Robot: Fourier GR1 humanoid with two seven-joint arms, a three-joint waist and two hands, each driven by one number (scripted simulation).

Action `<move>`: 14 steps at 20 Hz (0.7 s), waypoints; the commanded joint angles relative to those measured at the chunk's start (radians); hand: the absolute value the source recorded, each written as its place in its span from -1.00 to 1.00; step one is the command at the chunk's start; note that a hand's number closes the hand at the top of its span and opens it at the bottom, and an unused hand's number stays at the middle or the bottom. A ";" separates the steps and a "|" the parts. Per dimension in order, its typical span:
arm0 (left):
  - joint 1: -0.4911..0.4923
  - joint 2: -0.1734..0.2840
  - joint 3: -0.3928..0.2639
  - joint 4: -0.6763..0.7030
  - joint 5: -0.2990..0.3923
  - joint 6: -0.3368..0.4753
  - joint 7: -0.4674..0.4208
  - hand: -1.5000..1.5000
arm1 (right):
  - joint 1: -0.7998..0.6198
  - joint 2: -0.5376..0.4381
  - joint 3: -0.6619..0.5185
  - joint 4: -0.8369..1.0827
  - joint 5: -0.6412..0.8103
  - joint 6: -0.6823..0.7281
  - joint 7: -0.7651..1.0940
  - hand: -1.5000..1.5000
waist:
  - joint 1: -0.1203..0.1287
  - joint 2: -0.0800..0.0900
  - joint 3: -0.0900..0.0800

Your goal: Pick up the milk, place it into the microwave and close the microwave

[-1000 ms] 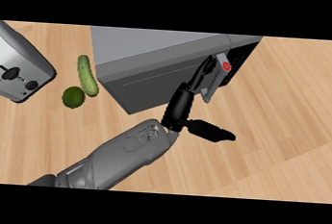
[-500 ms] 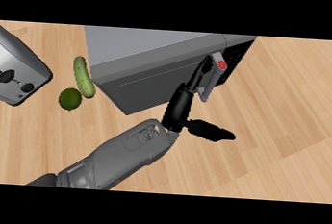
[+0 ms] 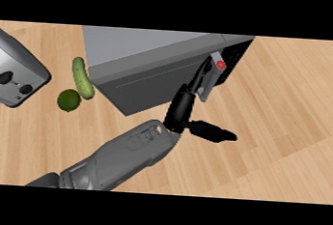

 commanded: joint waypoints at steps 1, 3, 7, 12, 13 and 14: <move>-0.060 -0.006 0.027 0.043 0.044 0.002 0.027 -1.00 | -0.014 -0.017 -0.008 0.006 -0.014 0.001 0.011 -1.00 | -0.011 0.005 0.001; -0.062 -0.006 0.025 0.055 0.049 0.002 0.015 -1.00 | -0.021 -0.020 -0.003 0.002 -0.029 0.006 0.017 -1.00 | -0.007 0.006 0.000; -0.067 -0.006 0.013 0.065 0.070 -0.002 0.011 -1.00 | -0.023 -0.032 -0.001 0.001 -0.050 0.017 0.027 -1.00 | -0.014 0.002 0.001; -0.083 -0.006 0.006 0.071 0.093 0.000 -0.004 -1.00 | -0.036 -0.032 0.008 0.010 -0.064 0.017 0.034 -1.00 | -0.006 0.006 0.002; -0.082 -0.006 -0.001 0.068 0.099 -0.010 -0.006 -1.00 | -0.036 -0.038 0.003 0.009 -0.075 0.016 0.040 -1.00 | -0.013 0.003 0.001; -0.074 -0.006 -0.009 0.073 0.099 -0.005 -0.012 -1.00 | -0.045 -0.040 0.005 -0.002 -0.074 0.012 0.042 -1.00 | -0.017 0.006 0.000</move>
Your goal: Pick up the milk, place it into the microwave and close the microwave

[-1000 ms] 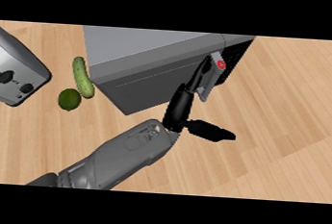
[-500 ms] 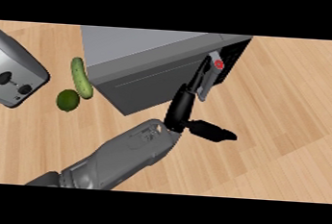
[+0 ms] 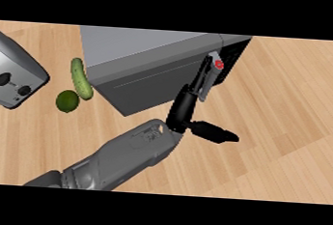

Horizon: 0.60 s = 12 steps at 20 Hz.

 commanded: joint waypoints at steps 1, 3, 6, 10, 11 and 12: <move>-0.026 0.000 0.054 0.061 0.082 -0.004 0.079 -1.00 | -0.011 -0.009 -0.002 -0.005 -0.011 -0.005 0.009 -1.00 | 0.002 0.013 -0.001; -0.045 0.000 0.020 0.071 0.073 -0.055 0.091 1.00 | -0.008 -0.016 -0.012 0.005 -0.026 -0.001 0.011 -1.00 | -0.010 0.014 0.004; -0.086 0.014 -0.015 0.141 0.000 0.007 0.080 -1.00 | -0.016 -0.023 -0.012 0.006 -0.031 -0.004 0.018 -1.00 | 0.016 0.007 0.013; -0.109 0.092 -0.036 0.214 -0.060 0.088 0.091 -1.00 | -0.007 -0.029 -0.020 -0.005 -0.039 -0.012 0.025 -1.00 | 0.041 -0.007 0.017; -0.116 0.096 -0.031 0.220 -0.057 0.091 0.104 -1.00 | -0.005 -0.031 -0.019 0.003 -0.036 -0.011 0.028 -1.00 | 0.060 -0.004 0.017; -0.121 0.094 -0.033 0.228 -0.058 0.094 0.119 -1.00 | -0.006 -0.037 -0.027 -0.005 -0.039 -0.009 0.026 -1.00 | 0.060 -0.009 0.016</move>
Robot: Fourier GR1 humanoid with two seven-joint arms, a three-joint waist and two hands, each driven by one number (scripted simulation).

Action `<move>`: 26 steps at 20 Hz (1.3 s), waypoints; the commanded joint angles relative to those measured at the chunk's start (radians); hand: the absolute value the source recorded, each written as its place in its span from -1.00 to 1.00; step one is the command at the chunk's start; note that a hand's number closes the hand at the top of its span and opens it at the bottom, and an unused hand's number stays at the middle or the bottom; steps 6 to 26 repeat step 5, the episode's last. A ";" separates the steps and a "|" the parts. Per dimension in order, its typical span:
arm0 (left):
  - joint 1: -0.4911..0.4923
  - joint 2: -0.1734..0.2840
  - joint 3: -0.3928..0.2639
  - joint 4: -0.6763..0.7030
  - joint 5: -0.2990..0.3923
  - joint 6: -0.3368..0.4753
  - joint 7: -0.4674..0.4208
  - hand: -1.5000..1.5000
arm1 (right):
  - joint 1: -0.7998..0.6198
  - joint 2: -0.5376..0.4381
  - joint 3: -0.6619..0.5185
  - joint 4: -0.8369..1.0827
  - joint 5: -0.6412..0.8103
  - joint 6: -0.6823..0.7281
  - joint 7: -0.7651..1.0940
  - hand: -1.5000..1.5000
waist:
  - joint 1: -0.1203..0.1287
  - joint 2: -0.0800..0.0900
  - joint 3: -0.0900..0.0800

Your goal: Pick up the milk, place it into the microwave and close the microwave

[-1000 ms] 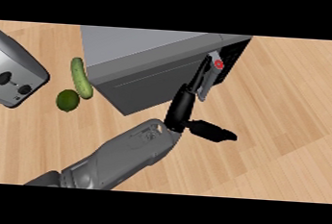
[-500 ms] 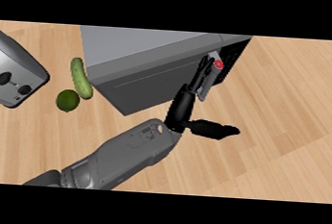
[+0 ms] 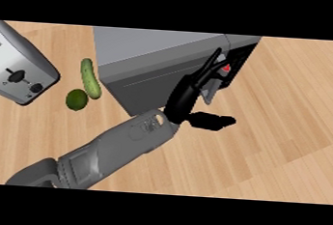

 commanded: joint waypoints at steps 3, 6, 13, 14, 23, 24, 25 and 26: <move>-0.047 0.042 0.025 0.197 0.019 0.066 0.151 -1.00 | 0.012 -0.016 -0.012 -0.003 -0.004 -0.001 0.011 -1.00 | 0.027 0.022 0.002; -0.062 0.037 0.026 0.208 0.019 0.069 0.170 -1.00 | 0.015 -0.008 -0.016 -0.006 -0.013 -0.008 0.007 -1.00 | 0.038 0.017 0.001; -0.062 0.037 0.026 0.208 0.019 0.069 0.170 -1.00 | 0.015 -0.008 -0.016 -0.006 -0.013 -0.008 0.007 -1.00 | 0.038 0.017 0.001; -0.062 0.037 0.026 0.208 0.019 0.069 0.170 -1.00 | 0.015 -0.008 -0.016 -0.006 -0.013 -0.008 0.007 -1.00 | 0.038 0.017 0.001; -0.062 0.037 0.026 0.208 0.019 0.069 0.170 -1.00 | 0.015 -0.008 -0.016 -0.006 -0.013 -0.008 0.007 -1.00 | 0.038 0.017 0.001; -0.062 0.037 0.026 0.208 0.019 0.069 0.170 -1.00 | 0.015 -0.008 -0.016 -0.006 -0.013 -0.008 0.007 -1.00 | 0.038 0.017 0.001; -0.062 0.037 0.026 0.208 0.019 0.069 0.170 -1.00 | 0.015 -0.008 -0.016 -0.006 -0.013 -0.008 0.007 -1.00 | 0.038 0.017 0.001; -0.062 0.037 0.026 0.208 0.019 0.069 0.170 -1.00 | 0.015 -0.008 -0.016 -0.006 -0.013 -0.008 0.007 -1.00 | 0.038 0.017 0.001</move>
